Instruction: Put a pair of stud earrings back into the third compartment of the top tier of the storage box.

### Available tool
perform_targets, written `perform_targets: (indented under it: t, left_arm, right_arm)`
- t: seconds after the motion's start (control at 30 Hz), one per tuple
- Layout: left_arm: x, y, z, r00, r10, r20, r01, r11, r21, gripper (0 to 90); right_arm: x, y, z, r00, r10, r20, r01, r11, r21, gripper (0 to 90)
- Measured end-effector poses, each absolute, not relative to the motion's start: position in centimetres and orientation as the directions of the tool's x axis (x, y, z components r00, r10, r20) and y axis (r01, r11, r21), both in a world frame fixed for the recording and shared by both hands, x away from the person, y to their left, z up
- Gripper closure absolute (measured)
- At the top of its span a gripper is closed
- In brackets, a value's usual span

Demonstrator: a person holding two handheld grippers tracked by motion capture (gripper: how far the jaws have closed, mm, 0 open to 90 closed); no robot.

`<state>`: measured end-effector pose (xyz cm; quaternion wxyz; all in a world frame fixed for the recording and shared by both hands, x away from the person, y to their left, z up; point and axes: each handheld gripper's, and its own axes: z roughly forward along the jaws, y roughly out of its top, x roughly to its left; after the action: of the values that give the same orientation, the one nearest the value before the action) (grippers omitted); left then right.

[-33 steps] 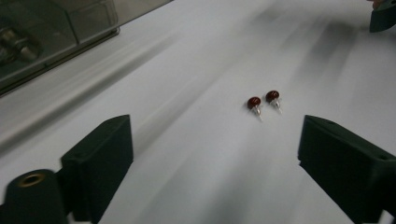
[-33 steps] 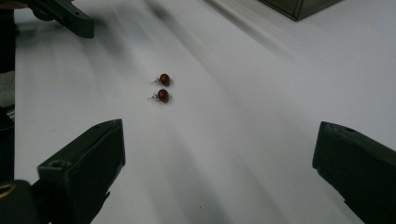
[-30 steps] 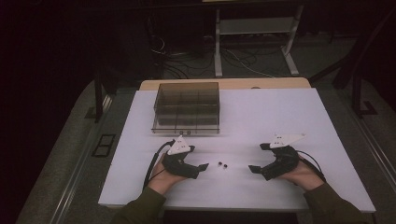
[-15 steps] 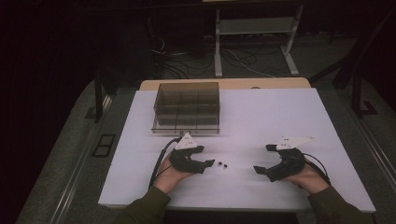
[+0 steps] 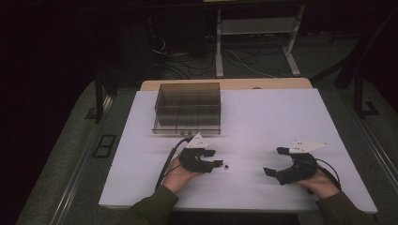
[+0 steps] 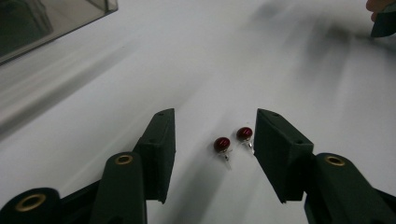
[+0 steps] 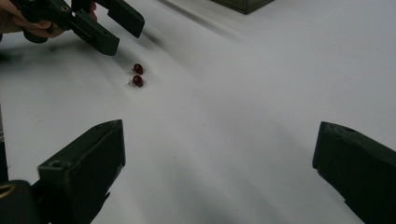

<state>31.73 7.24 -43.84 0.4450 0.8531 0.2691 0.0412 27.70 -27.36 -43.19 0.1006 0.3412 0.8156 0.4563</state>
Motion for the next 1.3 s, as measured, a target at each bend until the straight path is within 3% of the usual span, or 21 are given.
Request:
perform_targets:
  t: [0.57, 1.3]
  left_arm:
    - [32.0, 5.9, -44.5, 0.86, 0.484, -0.164, 0.428, -0.508, 0.747, 71.0]
    - [31.9, 5.2, -45.3, 0.873, 0.472, -0.125, 0.404, -0.556, 0.726, 79.1]
  right_arm:
    - [27.6, -27.8, -43.7, -0.728, 0.67, 0.143, 0.473, 0.34, 0.813, 1.9]
    - [27.7, -27.9, -43.8, -0.723, 0.675, 0.145, 0.476, 0.336, 0.812, 1.9]
